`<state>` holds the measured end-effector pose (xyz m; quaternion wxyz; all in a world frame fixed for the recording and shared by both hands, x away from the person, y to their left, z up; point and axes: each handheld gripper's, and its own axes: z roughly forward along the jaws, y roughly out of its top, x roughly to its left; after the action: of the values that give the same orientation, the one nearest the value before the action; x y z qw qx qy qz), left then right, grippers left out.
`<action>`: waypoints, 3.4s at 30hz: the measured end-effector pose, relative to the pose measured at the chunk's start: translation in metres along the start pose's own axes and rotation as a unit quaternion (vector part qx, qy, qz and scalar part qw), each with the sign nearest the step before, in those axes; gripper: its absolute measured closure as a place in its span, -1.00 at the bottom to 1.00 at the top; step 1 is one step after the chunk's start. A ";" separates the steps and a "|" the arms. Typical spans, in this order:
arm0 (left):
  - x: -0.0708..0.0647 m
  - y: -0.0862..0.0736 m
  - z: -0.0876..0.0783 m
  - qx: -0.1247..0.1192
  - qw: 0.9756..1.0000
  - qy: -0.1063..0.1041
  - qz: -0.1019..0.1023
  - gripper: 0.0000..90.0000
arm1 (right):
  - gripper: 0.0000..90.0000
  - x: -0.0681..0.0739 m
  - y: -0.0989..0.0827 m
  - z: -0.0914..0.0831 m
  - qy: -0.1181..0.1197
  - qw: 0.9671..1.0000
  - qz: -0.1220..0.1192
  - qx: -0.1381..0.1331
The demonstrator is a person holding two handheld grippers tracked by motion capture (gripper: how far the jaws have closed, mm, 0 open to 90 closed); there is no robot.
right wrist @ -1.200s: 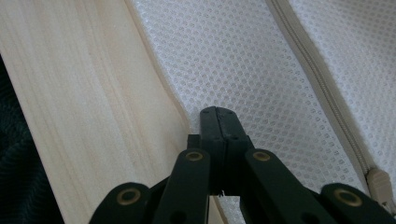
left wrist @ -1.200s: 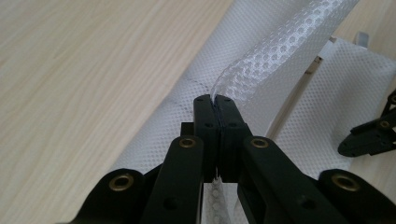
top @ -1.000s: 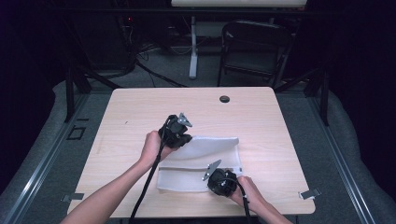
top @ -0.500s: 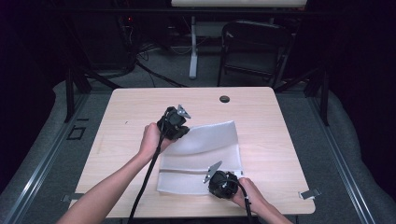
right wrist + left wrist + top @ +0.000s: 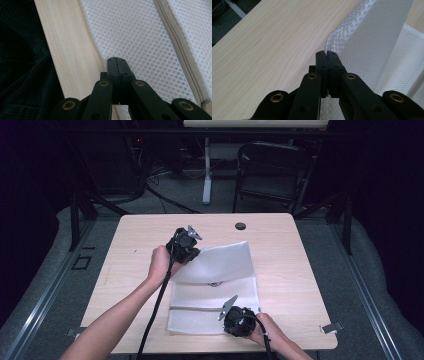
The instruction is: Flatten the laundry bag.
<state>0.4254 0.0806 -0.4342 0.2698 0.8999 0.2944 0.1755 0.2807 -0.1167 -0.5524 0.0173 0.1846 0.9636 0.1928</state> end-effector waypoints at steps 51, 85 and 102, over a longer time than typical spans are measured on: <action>0.022 0.022 0.062 -0.021 0.998 0.049 -0.046 0.98 | 1.00 0.004 0.002 0.002 0.011 1.000 0.026 -0.006; 0.033 0.023 0.075 -0.032 0.995 0.019 -0.092 -0.29 | 0.28 -0.008 -0.002 -0.020 0.012 0.994 0.089 -0.067; -0.012 -0.027 0.027 -0.052 0.996 -0.048 -0.056 -0.75 | -0.82 -0.041 -0.021 -0.055 -0.025 0.987 0.133 -0.089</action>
<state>0.4177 0.0812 -0.4734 0.3395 0.8742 0.3214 0.1314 0.3057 -0.1700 -0.5114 0.0319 0.3139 0.9087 0.2735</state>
